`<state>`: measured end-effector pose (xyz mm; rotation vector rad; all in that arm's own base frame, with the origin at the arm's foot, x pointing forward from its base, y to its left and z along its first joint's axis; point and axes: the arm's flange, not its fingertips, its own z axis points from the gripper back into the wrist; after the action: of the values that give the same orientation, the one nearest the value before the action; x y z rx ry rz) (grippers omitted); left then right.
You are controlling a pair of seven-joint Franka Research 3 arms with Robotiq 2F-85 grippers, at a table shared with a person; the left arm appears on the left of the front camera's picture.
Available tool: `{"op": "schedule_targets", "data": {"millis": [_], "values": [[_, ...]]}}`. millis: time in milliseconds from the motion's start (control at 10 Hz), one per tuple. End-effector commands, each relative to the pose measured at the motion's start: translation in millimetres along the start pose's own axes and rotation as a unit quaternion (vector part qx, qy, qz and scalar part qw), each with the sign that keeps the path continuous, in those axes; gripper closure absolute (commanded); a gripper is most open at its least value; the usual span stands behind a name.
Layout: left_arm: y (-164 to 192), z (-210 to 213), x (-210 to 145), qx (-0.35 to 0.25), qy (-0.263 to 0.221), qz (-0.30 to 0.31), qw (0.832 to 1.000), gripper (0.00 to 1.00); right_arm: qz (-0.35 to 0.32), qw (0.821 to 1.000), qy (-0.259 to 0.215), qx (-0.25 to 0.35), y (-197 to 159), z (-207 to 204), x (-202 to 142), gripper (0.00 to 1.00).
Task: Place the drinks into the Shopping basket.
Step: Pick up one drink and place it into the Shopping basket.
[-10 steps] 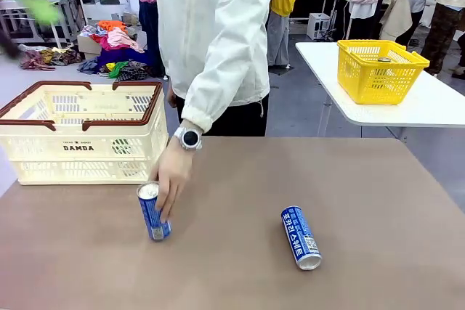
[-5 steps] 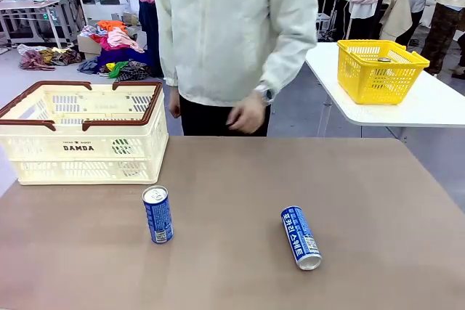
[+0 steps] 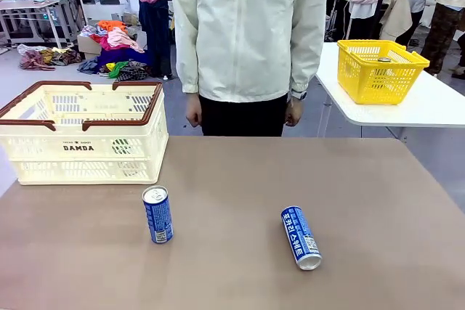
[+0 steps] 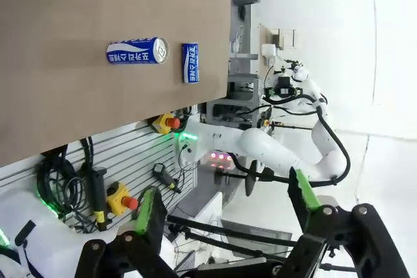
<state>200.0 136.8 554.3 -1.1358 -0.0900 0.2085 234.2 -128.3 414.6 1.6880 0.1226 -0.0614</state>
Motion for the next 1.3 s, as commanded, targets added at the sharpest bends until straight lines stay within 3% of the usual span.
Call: {"op": "schedule_targets", "data": {"millis": [0,300,500,600,700,800,900,1000,1200], "values": [[-39.5,-3.9,-1.0,0.042,0.021,-0.041,0.998,0.0,-0.009,1.0,-0.002,0.005,6.7,-1.7,0.7,0.0],[-202.1,-102.8,5.4,0.196,0.08,-0.051,0.976,0.0,-0.009,1.0,-0.002,0.005,6.7,-1.7,0.7,0.0],[-287.2,-229.1,8.8,0.303,0.11,-0.035,0.946,0.0,-0.009,1.0,-0.002,0.005,6.7,-1.7,0.7,0.0],[-308.3,-297.6,7.7,0.363,0.115,-0.054,0.923,0.0,-0.009,1.0,-0.002,0.005,6.7,-1.7,0.7,0.0],[-314.9,-370.0,4.3,0.439,0.053,-0.072,0.894,0.0,-0.009,1.0,-0.002,0.005,6.7,-1.7,0.7,0.0],[-310.3,-440.4,-3.7,0.475,0.048,-0.12,0.871,0.0,-0.009,1.0,-0.002,0.005,6.7,-1.7,0.7,0.0],[-296.0,-503.7,-12.0,0.491,0.025,-0.153,0.857,0.0,-0.009,1.0,-0.002,0.005,6.7,-1.7,0.7,0.0],[-278.8,-547.4,-19.3,0.493,0.0,-0.169,0.853,0.0,-0.009,1.0,-0.002,0.005,6.7,-1.7,0.7,0.0],[-227.5,-612.7,-27.1,0.477,0.031,-0.182,0.859,0.0,-0.009,1.0,-0.002,0.005,6.7,-1.7,0.7,0.0]]}}
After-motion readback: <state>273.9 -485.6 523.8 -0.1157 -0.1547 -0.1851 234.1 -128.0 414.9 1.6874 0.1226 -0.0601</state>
